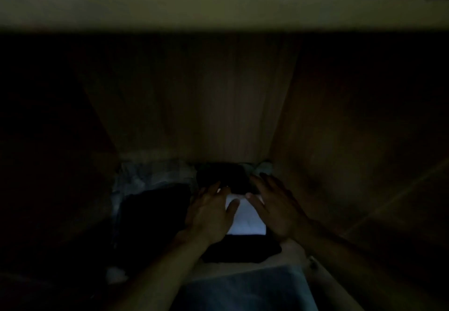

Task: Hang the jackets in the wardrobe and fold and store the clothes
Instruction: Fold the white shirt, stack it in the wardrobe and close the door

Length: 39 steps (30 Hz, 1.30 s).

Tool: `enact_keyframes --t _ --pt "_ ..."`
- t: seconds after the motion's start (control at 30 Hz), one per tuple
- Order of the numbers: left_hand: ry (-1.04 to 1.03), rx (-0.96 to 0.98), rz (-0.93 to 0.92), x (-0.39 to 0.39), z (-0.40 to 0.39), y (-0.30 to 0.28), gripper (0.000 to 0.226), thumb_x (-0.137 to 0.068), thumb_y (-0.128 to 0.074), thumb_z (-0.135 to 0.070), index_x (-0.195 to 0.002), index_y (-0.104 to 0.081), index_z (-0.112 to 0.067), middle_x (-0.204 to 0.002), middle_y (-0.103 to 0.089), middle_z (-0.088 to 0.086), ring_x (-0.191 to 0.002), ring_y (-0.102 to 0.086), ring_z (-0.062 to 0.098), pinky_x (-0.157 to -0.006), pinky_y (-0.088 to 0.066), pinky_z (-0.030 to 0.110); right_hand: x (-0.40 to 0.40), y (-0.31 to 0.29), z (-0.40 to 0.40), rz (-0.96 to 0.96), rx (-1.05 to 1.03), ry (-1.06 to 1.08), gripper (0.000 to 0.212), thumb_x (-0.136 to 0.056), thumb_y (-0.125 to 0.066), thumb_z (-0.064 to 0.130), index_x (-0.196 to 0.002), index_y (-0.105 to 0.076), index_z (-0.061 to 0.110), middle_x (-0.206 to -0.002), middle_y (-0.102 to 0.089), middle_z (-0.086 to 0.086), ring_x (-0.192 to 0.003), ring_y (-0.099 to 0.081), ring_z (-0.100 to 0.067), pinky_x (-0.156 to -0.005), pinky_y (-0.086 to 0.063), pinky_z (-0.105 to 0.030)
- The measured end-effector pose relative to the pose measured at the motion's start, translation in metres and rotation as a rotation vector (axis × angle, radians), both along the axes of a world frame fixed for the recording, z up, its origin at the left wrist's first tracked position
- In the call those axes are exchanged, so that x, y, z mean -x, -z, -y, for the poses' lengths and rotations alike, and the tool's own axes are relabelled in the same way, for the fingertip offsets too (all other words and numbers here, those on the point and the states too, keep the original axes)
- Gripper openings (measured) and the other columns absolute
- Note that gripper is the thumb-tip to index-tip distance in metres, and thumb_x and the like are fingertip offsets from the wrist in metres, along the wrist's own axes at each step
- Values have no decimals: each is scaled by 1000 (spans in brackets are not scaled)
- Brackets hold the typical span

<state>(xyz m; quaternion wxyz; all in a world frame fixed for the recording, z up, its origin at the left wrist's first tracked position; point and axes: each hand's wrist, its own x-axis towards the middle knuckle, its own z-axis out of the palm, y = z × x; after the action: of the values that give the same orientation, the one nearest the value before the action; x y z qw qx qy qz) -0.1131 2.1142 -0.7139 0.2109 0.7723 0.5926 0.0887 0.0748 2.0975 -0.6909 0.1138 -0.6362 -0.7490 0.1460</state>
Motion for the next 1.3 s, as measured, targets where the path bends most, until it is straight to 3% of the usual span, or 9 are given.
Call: enact_keyframes --t 0.1,0.23,0.37,0.47,0.63,0.73,0.9,1.3 --pt "-19 18 -7 8 32 -72 55 -101 -33 -54 -148 -42 -28 -157 -37 -3 -139 -38 20 -116 -30 38 5 -75 25 -21 2 -17 71 -96 -23 64 -151 -33 21 -151 -42 -7 -135 -39 -25 -107 -30 -29" --pt "-43 -6 12 14 71 -172 52 -100 -32 -54 -137 -54 -26 -142 -53 -1 -125 -50 20 -106 -40 38 16 -169 66 -38 -1 -40 96 -85 -4 81 -147 -41 18 -141 -51 -8 -126 -48 -26 -97 -36 -27" --pt "-121 -62 7 25 123 -263 40 -100 -37 -48 -119 -63 -23 -122 -64 1 -109 -56 22 -93 -44 34 26 -248 114 -101 -52 -59 86 -90 -12 75 -143 -47 16 -134 -57 -9 -119 -53 -26 -96 -40 -29" --pt "-149 -97 -16 33 158 -314 41 -100 -37 -49 -125 -58 -24 -129 -60 1 -117 -52 22 -99 -41 35 37 -295 145 -105 -54 -106 91 -89 -7 76 -145 -44 15 -136 -55 -11 -121 -52 -27 -99 -39 -29" --pt "-246 -147 -4 44 201 -386 45 -99 -38 -53 -132 -53 -26 -138 -55 0 -126 -48 23 -108 -37 37 41 -364 188 -87 -152 -112 75 -93 -26 67 -152 -30 21 -141 -49 -10 -122 -52 -25 -99 -46 -31" --pt "-302 -206 -28 45 222 -431 49 -100 -37 -54 -137 -50 -24 -141 -52 1 -129 -45 25 -106 -35 38 33 -406 211 -96 -224 -131 66 -99 -37 57 -153 -25 21 -146 -44 -9 -131 -43 -24 -106 -38 -32" --pt "-372 -289 8 34 277 -494 50 -99 -41 -54 -137 -50 -23 -142 -51 4 -128 -44 30 -105 -36 43 10 -459 257 -113 -290 -129 79 -92 -17 69 -154 -21 20 -149 -40 -8 -133 -41 -26 -103 -43 -42" --pt "-329 -350 183 -49 391 -578 48 -99 -41 -53 -134 -51 -22 -134 -53 6 -125 -46 31 -101 -41 48 -70 -545 380 -138 -404 -132 77 -93 -15 70 -154 -20 23 -153 -36 -4 -138 -34 -24 -107 -40 -45"
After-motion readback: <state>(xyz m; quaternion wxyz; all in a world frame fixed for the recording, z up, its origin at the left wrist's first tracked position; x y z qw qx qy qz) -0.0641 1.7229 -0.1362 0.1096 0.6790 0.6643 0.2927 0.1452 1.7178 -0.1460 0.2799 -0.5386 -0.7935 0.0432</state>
